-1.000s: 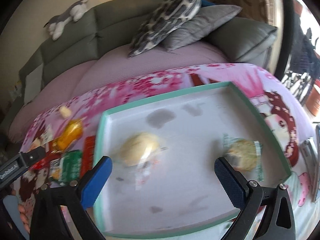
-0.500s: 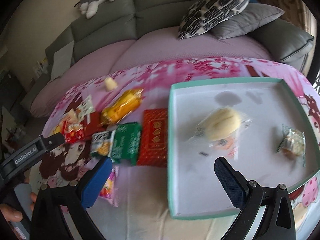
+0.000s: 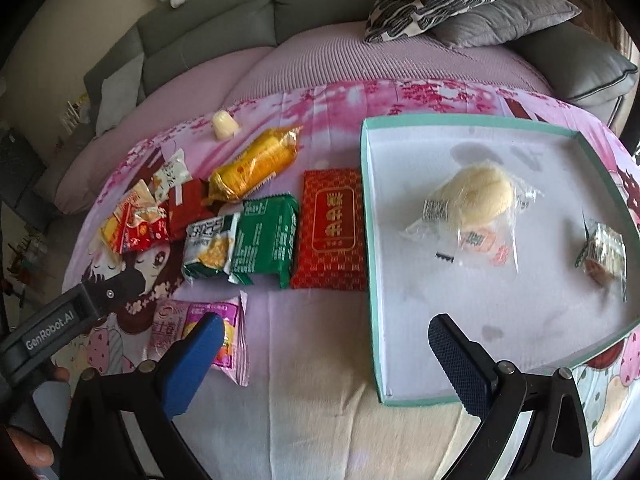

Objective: Organize snacks
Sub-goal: 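Withdraw both tools from the tray back toward the snack pile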

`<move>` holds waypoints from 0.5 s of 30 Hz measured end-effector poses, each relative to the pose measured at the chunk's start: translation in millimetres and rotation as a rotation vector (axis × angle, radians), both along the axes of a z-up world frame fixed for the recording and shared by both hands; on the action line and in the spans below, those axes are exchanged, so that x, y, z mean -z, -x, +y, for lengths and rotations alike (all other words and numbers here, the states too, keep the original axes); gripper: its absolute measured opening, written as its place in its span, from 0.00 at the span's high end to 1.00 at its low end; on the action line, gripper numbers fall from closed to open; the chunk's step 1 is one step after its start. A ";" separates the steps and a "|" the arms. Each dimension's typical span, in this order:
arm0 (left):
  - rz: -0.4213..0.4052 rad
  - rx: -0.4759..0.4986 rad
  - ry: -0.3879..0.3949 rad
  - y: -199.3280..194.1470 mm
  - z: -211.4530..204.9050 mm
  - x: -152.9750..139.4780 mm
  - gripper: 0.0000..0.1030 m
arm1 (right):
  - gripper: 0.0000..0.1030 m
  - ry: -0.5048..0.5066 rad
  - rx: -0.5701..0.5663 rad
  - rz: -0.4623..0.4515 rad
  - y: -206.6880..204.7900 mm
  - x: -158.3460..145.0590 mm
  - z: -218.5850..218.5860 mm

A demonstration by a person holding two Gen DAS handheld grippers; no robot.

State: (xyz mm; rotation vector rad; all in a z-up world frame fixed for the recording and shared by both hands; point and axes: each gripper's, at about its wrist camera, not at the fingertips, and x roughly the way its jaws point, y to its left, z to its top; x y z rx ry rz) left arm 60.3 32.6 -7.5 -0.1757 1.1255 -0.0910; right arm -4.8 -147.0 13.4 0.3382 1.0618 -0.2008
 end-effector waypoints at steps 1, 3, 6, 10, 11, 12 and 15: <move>0.007 0.005 0.006 -0.5 -0.7 1.5 0.00 | 0.00 0.004 -0.004 0.007 -0.1 1.2 1.5; 0.032 0.017 0.013 -1.9 -3.3 6.7 0.00 | 0.00 0.017 -0.008 0.018 0.0 2.5 4.4; 0.055 0.042 0.019 -2.6 -10.4 12.8 0.00 | 0.00 0.023 -0.004 0.028 0.3 4.2 5.2; 0.101 0.101 0.094 -2.2 -24.2 22.8 0.00 | 0.00 0.030 0.014 0.034 2.7 3.6 1.0; 0.109 0.115 0.098 -1.9 -28.6 24.6 0.00 | 0.00 0.035 0.020 0.037 3.3 3.5 -0.3; 0.114 0.127 0.099 -1.9 -32.4 25.8 0.00 | 0.00 0.041 0.028 0.039 4.2 3.4 -1.9; 0.132 0.151 0.112 -1.5 -40.7 29.6 0.00 | 0.00 0.053 0.041 0.047 5.5 4.2 -5.7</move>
